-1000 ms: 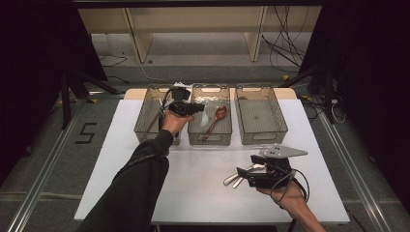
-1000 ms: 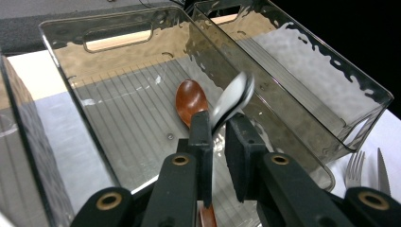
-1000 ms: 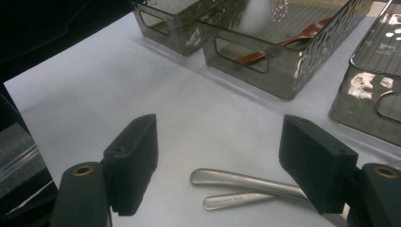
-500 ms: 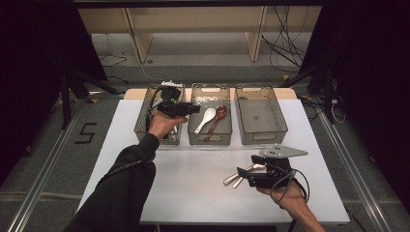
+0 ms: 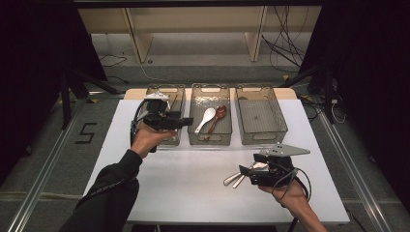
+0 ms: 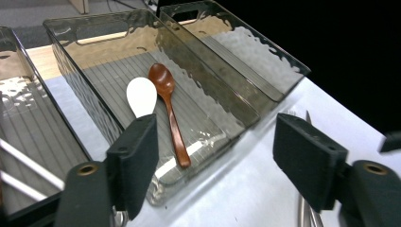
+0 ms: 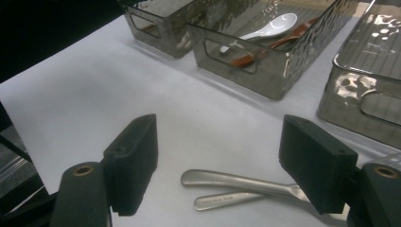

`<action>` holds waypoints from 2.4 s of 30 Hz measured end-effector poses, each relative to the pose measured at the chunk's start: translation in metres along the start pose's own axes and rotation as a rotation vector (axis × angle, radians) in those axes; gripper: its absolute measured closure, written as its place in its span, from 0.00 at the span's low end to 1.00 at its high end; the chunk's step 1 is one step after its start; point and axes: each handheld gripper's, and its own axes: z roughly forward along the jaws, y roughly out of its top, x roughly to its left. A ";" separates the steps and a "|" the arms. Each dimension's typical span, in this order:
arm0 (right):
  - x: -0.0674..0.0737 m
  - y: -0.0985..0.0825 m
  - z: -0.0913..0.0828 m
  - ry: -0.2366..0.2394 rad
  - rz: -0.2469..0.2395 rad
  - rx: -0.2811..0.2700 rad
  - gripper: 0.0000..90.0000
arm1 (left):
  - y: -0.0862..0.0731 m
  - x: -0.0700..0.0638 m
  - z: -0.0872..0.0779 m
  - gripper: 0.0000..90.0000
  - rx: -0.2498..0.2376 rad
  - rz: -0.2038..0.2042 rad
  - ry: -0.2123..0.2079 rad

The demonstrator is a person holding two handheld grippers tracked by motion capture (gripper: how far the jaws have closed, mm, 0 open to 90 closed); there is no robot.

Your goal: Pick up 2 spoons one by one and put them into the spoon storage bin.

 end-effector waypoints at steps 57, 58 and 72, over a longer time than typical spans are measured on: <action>-0.054 -0.003 0.067 -0.115 -0.067 0.304 1.00 | -0.110 -0.023 -0.085 0.20 -0.038 0.111 0.100; -0.055 -0.004 0.067 -0.118 -0.063 0.306 1.00 | -0.110 -0.023 -0.085 0.20 -0.039 0.112 0.100; -0.078 -0.011 0.069 -0.182 -0.034 0.368 1.00 | -0.112 -0.024 -0.085 0.20 -0.048 0.118 0.102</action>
